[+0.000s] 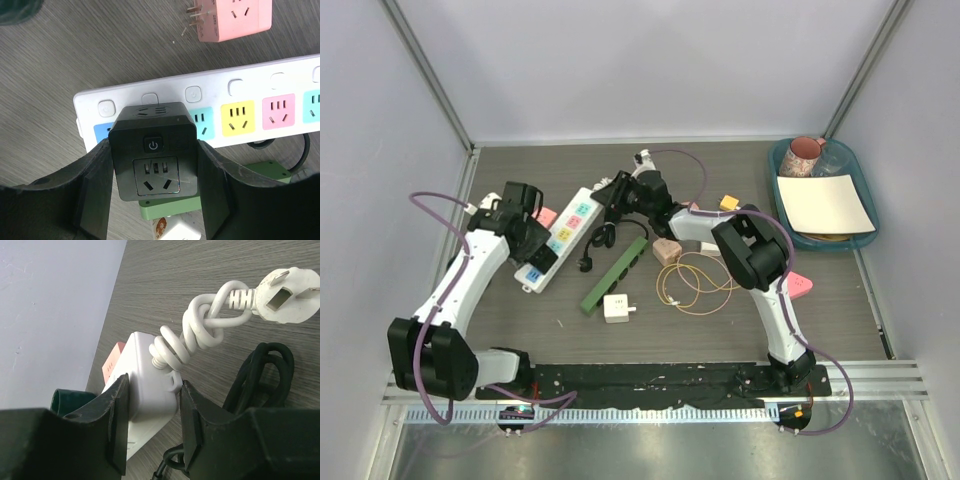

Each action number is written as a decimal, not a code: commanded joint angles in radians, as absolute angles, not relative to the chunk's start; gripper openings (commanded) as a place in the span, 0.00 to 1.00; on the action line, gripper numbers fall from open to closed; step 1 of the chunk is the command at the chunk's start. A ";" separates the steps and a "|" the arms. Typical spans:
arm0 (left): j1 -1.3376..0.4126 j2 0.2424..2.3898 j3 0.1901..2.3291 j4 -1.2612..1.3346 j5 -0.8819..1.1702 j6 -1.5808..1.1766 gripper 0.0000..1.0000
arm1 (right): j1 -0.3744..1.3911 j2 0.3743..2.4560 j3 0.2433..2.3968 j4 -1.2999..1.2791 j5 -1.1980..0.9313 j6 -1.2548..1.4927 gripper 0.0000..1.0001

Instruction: Pull the plug off the socket

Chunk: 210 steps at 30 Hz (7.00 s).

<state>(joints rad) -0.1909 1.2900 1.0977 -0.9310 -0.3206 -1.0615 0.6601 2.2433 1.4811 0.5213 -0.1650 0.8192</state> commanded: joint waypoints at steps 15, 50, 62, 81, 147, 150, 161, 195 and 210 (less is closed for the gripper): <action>-0.195 1.215 1.184 -0.773 -0.229 -0.950 0.00 | 0.729 2.212 1.520 0.339 0.032 0.387 0.01; -0.069 1.160 1.065 -0.718 -0.069 -0.928 0.00 | 0.690 2.218 1.590 0.272 -0.120 0.434 0.04; -0.069 1.212 1.043 -0.667 -0.100 -0.930 0.00 | 0.629 2.120 1.659 0.083 -0.281 0.718 0.59; -0.069 1.259 1.065 -0.572 -0.206 -0.943 0.00 | 0.681 1.977 1.398 0.034 -0.040 0.699 0.50; -0.083 1.330 0.998 -0.486 -0.117 -0.911 0.00 | 0.784 2.393 1.784 -0.135 -0.132 0.755 0.10; -0.083 1.333 1.047 -0.541 -0.139 -0.905 0.00 | 0.785 2.430 1.848 -0.283 -0.054 0.710 0.09; -0.083 1.358 1.192 -0.687 -0.218 -0.865 0.00 | 0.805 2.468 1.824 -0.405 0.095 0.601 0.08; -0.005 1.695 1.658 -0.767 -0.240 -0.701 0.00 | 0.815 2.057 1.714 -0.175 -0.043 0.523 0.74; -0.005 2.092 1.910 -0.581 0.293 -0.715 0.00 | 0.815 1.545 1.256 -0.087 0.030 0.479 0.92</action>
<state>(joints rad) -0.0074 1.9995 1.8133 -0.6437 0.1429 -0.6987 0.8108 1.5921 1.2930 -0.1024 -0.0334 0.5182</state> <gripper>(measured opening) 0.613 0.917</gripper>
